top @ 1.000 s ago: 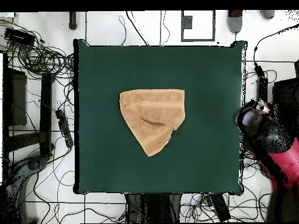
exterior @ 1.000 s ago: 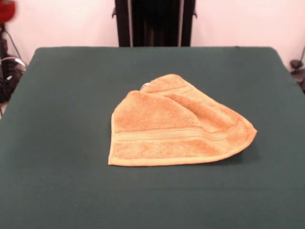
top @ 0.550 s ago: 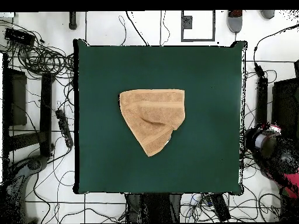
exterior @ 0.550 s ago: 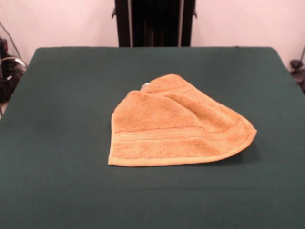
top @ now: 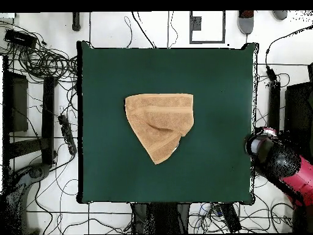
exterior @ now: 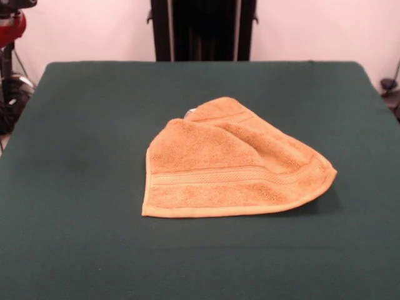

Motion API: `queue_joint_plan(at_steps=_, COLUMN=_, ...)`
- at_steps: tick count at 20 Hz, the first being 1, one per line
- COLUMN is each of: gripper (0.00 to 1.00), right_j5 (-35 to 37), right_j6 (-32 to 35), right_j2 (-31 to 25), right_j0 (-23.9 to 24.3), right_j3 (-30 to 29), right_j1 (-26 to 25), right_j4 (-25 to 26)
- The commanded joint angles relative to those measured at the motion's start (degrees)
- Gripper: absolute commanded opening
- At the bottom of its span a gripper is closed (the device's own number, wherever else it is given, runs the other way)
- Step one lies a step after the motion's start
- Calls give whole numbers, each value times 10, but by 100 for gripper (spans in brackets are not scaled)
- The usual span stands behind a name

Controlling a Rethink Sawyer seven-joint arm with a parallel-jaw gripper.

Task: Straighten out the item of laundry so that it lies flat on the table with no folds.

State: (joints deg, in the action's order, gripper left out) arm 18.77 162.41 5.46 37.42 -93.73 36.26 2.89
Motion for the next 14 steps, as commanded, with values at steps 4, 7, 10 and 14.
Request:
queue_joint_plan(at_steps=4, gripper=100, right_j5=-4, right_j6=-23, right_j2=-79, right_j0=-23, right_j3=-64, right_j1=-43, right_j4=25)
queue_joint_plan(at_steps=7, gripper=100, right_j5=-15, right_j6=-6, right_j2=-81, right_j0=-29, right_j3=-60, right_j1=-62, right_j4=19)
queue_joint_plan(at_steps=10, gripper=100, right_j5=-24, right_j6=11, right_j2=-78, right_j0=-41, right_j3=-49, right_j1=-79, right_j4=17)
queue_joint_plan(at_steps=14, gripper=100, right_j5=-30, right_j6=19, right_j2=-73, right_j0=-52, right_j3=-41, right_j1=-91, right_j4=16)
